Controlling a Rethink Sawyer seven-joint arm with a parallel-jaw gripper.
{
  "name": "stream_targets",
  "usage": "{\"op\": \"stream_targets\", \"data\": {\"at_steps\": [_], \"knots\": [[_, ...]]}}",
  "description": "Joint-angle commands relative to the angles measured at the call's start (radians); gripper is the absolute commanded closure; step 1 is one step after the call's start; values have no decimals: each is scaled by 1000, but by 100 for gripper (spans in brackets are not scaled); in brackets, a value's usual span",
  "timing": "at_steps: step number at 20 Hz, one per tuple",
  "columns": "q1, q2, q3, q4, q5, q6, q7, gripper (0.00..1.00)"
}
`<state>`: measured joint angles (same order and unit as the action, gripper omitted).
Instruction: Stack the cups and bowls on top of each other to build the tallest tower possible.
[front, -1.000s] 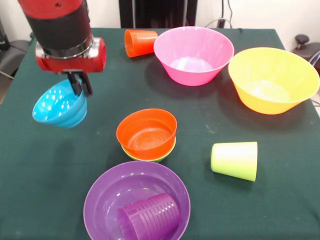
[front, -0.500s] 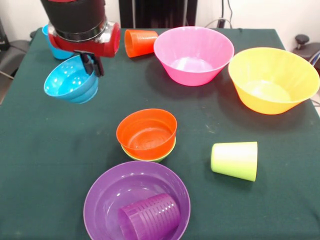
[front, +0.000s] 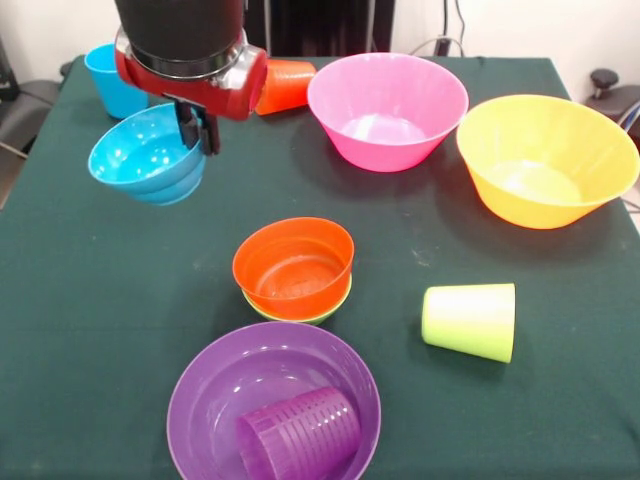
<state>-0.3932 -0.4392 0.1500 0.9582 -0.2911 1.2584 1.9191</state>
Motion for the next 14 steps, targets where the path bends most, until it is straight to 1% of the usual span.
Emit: {"op": "stream_targets", "data": {"at_steps": [1, 3, 5, 6, 8, 11, 14], "knots": [[118, 118, -118, -259, -139, 125, 245, 100], [146, 142, -157, -324, -175, 148, 251, 100], [170, 171, -190, -394, -211, 175, 237, 100], [182, 178, -206, -408, -229, 169, 233, 100], [201, 193, -234, -430, -243, 169, 238, 100], [224, 208, -262, -440, -240, 161, 260, 100], [248, 224, -280, -445, -215, 171, 301, 100]]}}
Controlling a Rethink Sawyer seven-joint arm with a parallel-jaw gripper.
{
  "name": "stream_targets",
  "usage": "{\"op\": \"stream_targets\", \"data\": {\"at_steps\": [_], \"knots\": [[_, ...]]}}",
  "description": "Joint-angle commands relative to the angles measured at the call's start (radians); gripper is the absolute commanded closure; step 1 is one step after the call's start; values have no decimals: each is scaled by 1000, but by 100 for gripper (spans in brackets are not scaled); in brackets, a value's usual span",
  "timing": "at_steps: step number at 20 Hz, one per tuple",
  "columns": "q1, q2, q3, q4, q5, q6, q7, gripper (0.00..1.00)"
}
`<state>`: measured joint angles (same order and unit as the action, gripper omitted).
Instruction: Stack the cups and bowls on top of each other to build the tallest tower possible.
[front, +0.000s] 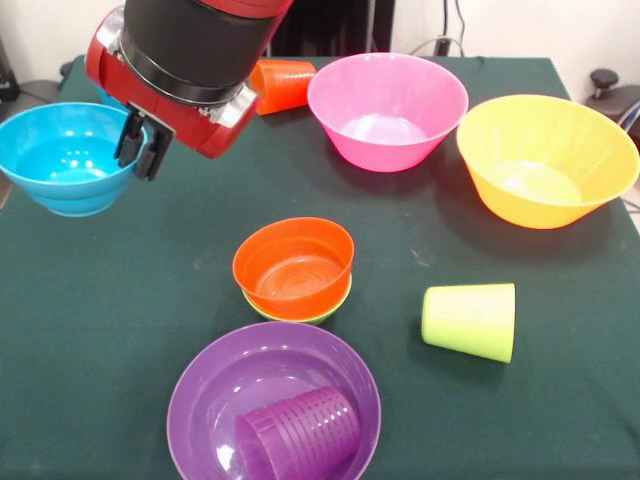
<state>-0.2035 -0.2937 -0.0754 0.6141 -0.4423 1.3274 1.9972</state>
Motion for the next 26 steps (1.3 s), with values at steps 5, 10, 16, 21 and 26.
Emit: {"op": "stream_targets", "data": {"at_steps": [5, 10, 16, 21, 26], "knots": [[102, 92, -94, -94, -20, 109, 281, 100], [127, 101, -117, -63, 15, 95, 338, 100], [149, 130, -126, -73, 64, 119, 404, 100], [155, 159, -139, -92, 93, 114, 425, 100], [165, 177, -151, -102, 120, 112, 447, 100]]}}
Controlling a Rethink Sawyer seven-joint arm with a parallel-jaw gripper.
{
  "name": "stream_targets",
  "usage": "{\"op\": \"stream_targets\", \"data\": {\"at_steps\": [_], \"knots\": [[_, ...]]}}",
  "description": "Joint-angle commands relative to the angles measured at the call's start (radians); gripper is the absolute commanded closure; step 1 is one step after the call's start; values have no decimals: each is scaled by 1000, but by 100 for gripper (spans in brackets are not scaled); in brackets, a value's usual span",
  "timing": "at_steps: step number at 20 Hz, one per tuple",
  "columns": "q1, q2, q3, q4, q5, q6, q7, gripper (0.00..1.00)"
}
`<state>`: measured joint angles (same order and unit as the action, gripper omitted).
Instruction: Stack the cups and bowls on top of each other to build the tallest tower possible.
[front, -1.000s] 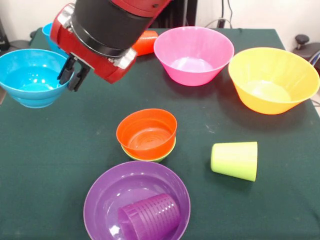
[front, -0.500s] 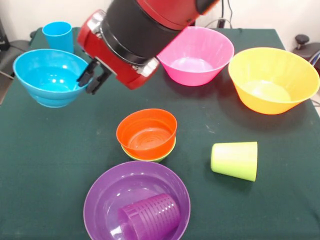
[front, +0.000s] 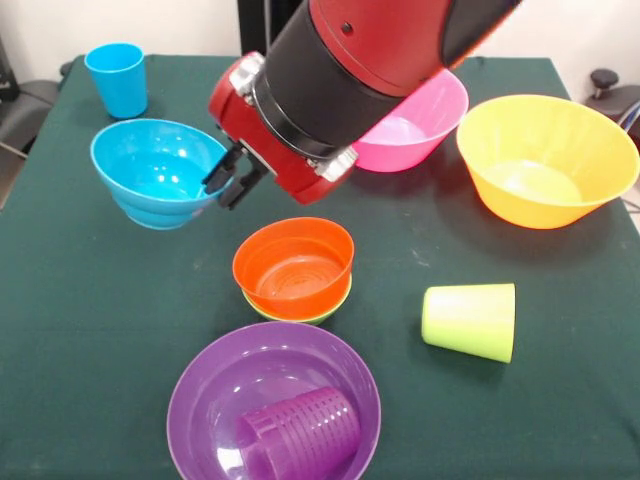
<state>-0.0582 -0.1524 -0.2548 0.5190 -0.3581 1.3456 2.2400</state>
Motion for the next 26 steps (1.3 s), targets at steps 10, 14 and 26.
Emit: {"op": "stream_targets", "data": {"at_steps": [10, 14, 26], "knots": [[32, 43, -6, -4, 86, 90, 215, 100], [40, 52, -23, -22, 110, 114, 228, 100], [67, 86, -63, -75, 211, 204, 310, 100]]}}
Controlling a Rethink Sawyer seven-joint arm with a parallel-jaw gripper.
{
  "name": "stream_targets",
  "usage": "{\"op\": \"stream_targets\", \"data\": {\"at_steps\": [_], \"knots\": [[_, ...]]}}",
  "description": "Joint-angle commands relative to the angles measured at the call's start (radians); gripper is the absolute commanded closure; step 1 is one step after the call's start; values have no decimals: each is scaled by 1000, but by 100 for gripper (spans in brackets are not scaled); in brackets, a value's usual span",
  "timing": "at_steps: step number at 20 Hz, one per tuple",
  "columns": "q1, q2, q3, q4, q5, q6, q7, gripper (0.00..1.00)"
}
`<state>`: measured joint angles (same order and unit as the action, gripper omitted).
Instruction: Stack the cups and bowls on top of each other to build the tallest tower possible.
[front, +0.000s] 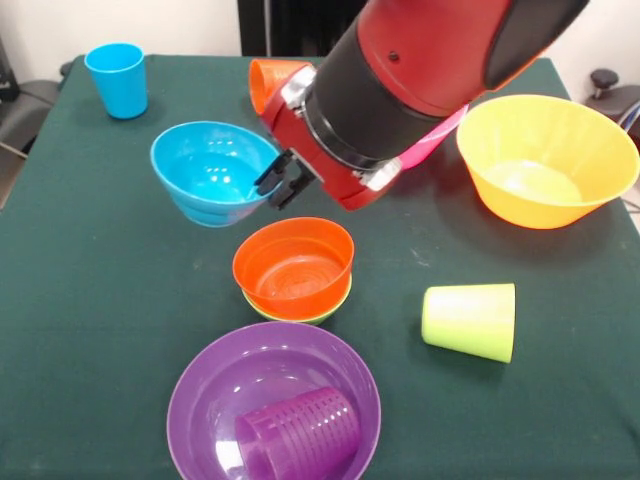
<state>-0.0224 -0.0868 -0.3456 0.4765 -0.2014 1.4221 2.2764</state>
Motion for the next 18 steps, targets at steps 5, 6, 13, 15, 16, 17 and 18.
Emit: {"op": "stream_targets", "data": {"at_steps": [5, 6, 13, 15, 16, 17, 18], "knots": [[33, 40, 15, -56, 86, 129, 290, 100], [32, 44, 14, -63, 90, 132, 288, 100], [32, 70, -8, -104, 120, 134, 293, 100], [25, 95, -15, -140, 126, 128, 286, 100], [23, 108, -19, -160, 129, 129, 287, 100], [19, 121, -25, -180, 132, 130, 285, 100], [17, 134, -29, -199, 135, 130, 286, 100]]}}
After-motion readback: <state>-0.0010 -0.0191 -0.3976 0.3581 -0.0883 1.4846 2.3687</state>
